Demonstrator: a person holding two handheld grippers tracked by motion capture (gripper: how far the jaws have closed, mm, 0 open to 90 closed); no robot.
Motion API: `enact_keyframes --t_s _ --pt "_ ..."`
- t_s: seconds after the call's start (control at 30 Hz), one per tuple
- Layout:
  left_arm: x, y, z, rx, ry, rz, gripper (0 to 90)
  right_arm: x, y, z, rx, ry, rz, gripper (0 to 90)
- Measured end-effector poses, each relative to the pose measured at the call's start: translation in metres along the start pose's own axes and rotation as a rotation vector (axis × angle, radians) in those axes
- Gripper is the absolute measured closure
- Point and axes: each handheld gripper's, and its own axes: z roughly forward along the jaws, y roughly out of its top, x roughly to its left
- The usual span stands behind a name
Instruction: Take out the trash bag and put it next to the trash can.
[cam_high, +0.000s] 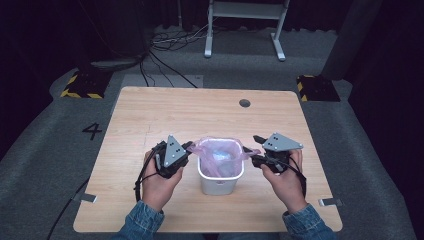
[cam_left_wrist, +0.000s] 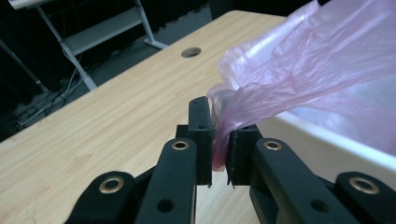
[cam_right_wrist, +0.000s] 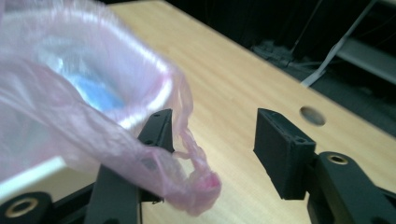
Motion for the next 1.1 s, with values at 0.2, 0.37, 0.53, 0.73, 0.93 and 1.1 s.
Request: enact_keyframes --t_s 0.2,0.37,0.53,0.73,0.93,1.1 --pt "0.000 0.002 0.003 -0.008 -0.025 -0.037 87.8 -0.001 0.000 0.008 0.084 0.081 0.004 87.4" --pt "-0.002 0.013 0.000 -0.060 -0.003 -0.007 88.2 0.000 0.011 0.004 -0.011 0.025 -0.005 89.4" --pt "-0.007 0.018 -0.009 -0.127 0.027 0.027 88.2 0.007 0.018 -0.011 -0.138 0.012 -0.049 89.4" --pt "-0.008 0.010 -0.023 -0.116 0.003 0.043 88.0 0.011 0.010 -0.032 -0.188 0.070 -0.033 89.2" --pt "-0.009 -0.004 -0.032 -0.041 -0.073 0.017 88.1 0.014 -0.010 -0.046 -0.126 0.116 0.005 89.1" --pt "-0.011 -0.010 -0.031 -0.003 -0.129 -0.019 88.1 0.015 -0.017 -0.046 -0.063 0.140 0.020 87.9"
